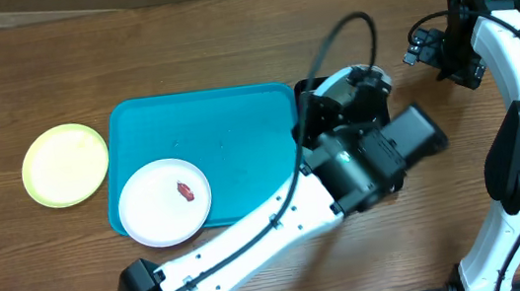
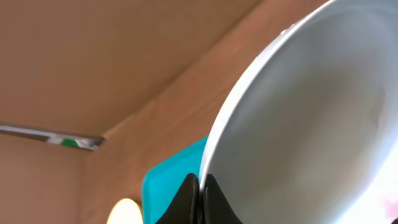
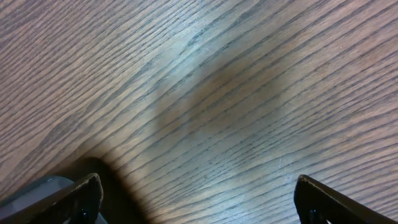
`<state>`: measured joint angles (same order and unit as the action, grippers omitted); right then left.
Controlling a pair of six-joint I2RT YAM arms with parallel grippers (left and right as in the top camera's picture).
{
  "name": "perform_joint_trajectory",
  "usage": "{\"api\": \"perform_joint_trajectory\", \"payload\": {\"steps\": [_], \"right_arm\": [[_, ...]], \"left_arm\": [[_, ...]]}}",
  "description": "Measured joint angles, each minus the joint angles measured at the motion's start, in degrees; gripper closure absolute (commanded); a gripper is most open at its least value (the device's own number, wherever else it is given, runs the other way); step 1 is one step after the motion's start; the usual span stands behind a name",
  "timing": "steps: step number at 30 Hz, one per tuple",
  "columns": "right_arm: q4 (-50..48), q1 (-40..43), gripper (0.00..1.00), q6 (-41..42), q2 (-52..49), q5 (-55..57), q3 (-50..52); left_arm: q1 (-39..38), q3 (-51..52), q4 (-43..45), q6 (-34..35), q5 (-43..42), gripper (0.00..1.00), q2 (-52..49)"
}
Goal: Clean dirty plates on tray and stack at the side
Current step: 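Lift the white plate off the teal tray with the left gripper, then swing the white plate left and stack it on the yellow plate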
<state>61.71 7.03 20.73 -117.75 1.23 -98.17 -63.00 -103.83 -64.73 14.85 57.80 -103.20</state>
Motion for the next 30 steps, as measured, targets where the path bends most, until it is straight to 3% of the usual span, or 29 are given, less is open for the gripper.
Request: {"api": "perform_joint_trajectory", "payload": {"steps": [10, 21, 24, 30], "right_arm": [[0.00, 0.00, 0.00, 0.00, 0.00, 0.02, 0.00], [0.00, 0.00, 0.00, -0.02, 0.00, 0.00, 0.00], [-0.02, 0.00, 0.00, -0.02, 0.00, 0.00, 0.00], [-0.04, 0.00, 0.00, 0.00, 0.00, 0.00, 0.00]], "left_arm": [[-5.29, 0.00, 0.00, 0.00, 9.88, 0.96, 0.00], [-4.83, 0.00, 0.02, 1.01, 11.54, 0.96, 0.00], [-3.48, 0.00, 0.13, 1.66, 7.85, 0.96, 0.00], [5.81, 0.00, 0.55, 3.69, -11.50, 0.96, 0.00]]}}
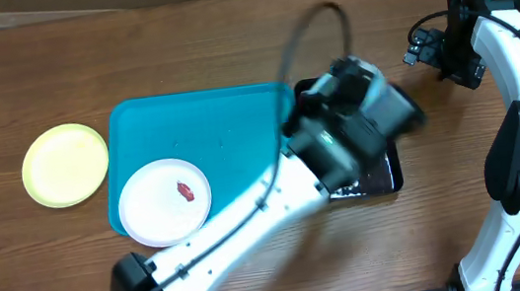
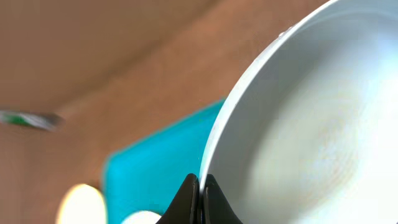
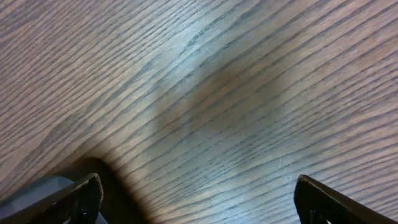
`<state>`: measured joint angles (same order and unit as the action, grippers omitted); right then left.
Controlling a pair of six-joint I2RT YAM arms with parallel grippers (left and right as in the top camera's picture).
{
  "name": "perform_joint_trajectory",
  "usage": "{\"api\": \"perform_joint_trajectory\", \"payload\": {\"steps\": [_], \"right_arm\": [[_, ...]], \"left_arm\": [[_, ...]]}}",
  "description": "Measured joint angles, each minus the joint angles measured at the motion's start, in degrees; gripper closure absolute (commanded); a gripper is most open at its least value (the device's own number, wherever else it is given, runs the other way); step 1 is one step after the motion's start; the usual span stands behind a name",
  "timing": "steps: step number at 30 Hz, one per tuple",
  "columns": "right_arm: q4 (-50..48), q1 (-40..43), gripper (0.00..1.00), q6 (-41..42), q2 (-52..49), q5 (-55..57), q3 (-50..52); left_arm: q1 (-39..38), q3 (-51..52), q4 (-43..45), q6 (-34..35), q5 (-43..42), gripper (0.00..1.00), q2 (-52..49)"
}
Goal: Clean dirty plates on tray and stack at the side
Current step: 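Swing the white plate left and stack it on the yellow plate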
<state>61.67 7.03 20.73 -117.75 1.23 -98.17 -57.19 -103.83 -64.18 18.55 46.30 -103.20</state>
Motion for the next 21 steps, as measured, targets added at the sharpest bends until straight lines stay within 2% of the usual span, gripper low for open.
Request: {"api": "perform_joint_trajectory", "payload": {"steps": [5, 13, 16, 21], "right_arm": [[0.02, 0.00, 0.00, -0.02, 0.00, 0.02, 0.00], [0.02, -0.02, 0.00, 0.00, 0.00, 0.00, 0.00], [0.04, 0.00, 0.00, 0.00, 0.00, -0.02, 0.00], [0.02, 0.00, 0.00, 0.00, 0.00, -0.02, 0.00]], "left_arm": [[13.75, 0.00, 0.15, 0.90, -19.58, 0.96, -0.42], [41.38, 0.02, -0.72, 0.94, -46.23, 0.96, -1.07], [53.42, 0.02, -1.86, 0.98, -52.52, 0.96, -1.09], [69.88, 0.04, -3.63, 1.03, -55.39, 0.96, -1.09]]}}
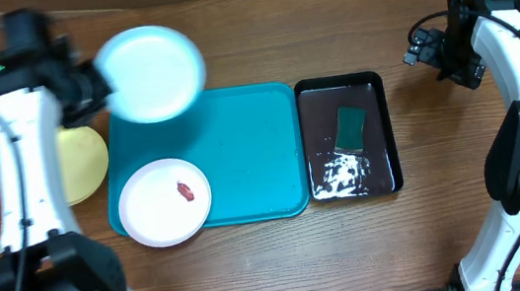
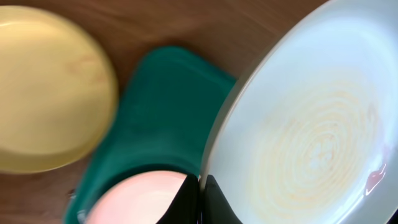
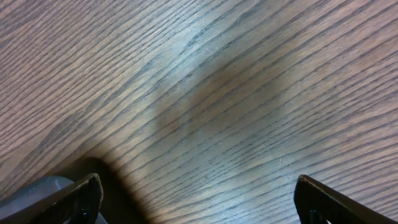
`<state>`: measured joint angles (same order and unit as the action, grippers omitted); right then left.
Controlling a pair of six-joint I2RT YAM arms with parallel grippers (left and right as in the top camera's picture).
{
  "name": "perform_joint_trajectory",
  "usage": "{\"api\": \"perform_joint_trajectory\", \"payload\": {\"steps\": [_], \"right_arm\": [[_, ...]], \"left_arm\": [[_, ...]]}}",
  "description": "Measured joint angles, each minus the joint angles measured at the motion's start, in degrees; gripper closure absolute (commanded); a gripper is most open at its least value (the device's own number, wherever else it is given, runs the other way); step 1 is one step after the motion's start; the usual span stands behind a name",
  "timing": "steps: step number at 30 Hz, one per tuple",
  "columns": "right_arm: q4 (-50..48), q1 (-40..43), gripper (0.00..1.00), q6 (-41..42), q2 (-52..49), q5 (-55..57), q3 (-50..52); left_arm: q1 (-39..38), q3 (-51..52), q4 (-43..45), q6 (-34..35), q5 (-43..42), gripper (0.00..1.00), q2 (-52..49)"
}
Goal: Clean dirty plates on tray and stack at the side
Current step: 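Swing the white plate left and stack it on the yellow plate, then move the left gripper to the lower white plate and pinch its rim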
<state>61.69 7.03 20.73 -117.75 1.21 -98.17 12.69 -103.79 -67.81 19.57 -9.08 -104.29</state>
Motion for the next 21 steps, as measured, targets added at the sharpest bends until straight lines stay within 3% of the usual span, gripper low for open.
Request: {"api": "perform_joint_trajectory", "payload": {"steps": [5, 11, 21], "right_arm": [[-0.04, 0.00, 0.00, 0.00, 0.00, 0.02, 0.00], [0.02, 0.00, 0.00, 0.00, 0.00, 0.00, 0.00], [-0.02, 0.00, 0.00, 0.02, 0.00, 0.00, 0.00]], "left_arm": [[13.62, 0.31, -1.01, 0.00, -0.33, 0.96, 0.02], [24.63, 5.31, 3.58, 0.09, 0.55, 0.96, 0.02], [28.65, 23.50, 19.30, 1.75, 4.57, 0.96, 0.02]]}}
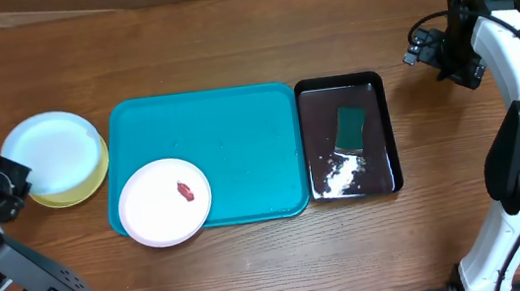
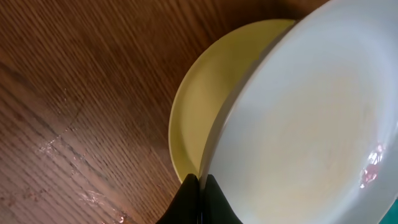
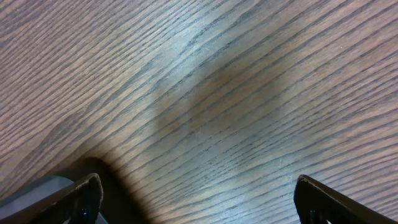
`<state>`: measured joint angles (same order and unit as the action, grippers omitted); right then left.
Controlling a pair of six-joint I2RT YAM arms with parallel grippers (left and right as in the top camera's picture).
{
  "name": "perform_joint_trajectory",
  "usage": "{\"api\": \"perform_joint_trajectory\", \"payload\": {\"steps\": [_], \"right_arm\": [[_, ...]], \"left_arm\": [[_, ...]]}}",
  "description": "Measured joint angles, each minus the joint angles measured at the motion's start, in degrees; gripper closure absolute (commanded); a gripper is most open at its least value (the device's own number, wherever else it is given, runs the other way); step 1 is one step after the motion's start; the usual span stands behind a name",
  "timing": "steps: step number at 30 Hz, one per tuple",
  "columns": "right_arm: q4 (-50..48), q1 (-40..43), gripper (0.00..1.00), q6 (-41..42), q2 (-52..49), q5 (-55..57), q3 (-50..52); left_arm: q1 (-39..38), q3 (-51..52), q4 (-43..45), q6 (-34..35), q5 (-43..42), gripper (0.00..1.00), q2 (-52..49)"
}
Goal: Clean dirty plates on tray and stack at the side
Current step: 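Move the left gripper to the lower white plate and pinch its rim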
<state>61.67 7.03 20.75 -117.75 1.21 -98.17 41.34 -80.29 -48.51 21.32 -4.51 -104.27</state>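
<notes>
A clean white plate lies over the yellow plate left of the teal tray. My left gripper is shut on this white plate's rim, with the yellow plate just beneath it. A second white plate with a small red scrap sits at the tray's front left. My right gripper is open over bare wood at the far right, its arm well away from the tray.
A black basin right of the tray holds a green sponge and white foam. Cardboard runs along the table's back edge.
My left gripper has carried the white plate from above the tray's back left corner down to the left, and it is now over the yellow plate. The right arm is unchanged.
My left gripper held the white plate over the black basin, still there a second later. Then it held the plate above the tray's back left corner. Now the plate sits over the yellow plate at the side, still gripped. The right gripper stayed open and still.
</notes>
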Motion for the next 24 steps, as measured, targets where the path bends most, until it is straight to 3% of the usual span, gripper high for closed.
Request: {"api": "perform_joint_trajectory", "payload": {"steps": [6, 9, 11, 13, 17, 20, 24], "right_arm": [[0.02, 0.00, 0.00, -0.02, 0.00, 0.00, 0.00], [0.02, 0.00, 0.00, 0.00, 0.00, 0.00, 0.00], [0.02, 0.00, 0.00, -0.02, 0.00, -0.04, 0.00], [0.02, 0.00, 0.00, -0.04, 0.00, 0.00, 0.00], [0.02, 0.00, 0.00, -0.04, 0.00, -0.24, 0.00], [0.02, 0.00, 0.00, -0.02, -0.02, -0.37, 0.00], [0.02, 0.00, 0.00, -0.02, 0.00, -0.37, 0.00]], "left_arm": [[0.00, 3.10, 2.34, 0.04, 0.28, 0.93, 0.00], [0.00, 3.13, 3.02, 0.24, 0.22, 0.59, 0.00], [0.00, 3.13, 2.62, 0.85, -0.83, 0.53, 0.00], [0.00, 3.08, 1.09, 1.07, -3.87, 0.55, 0.00], [0.00, 1.79, -7.87, 0.98, -15.28, 0.75, 0.00], [-0.02, 0.57, -16.37, -0.79, -22.36, 0.74, 0.31], [-0.96, 0.44, -25.99, -3.54, -24.04, 0.71, 2.51]]}}
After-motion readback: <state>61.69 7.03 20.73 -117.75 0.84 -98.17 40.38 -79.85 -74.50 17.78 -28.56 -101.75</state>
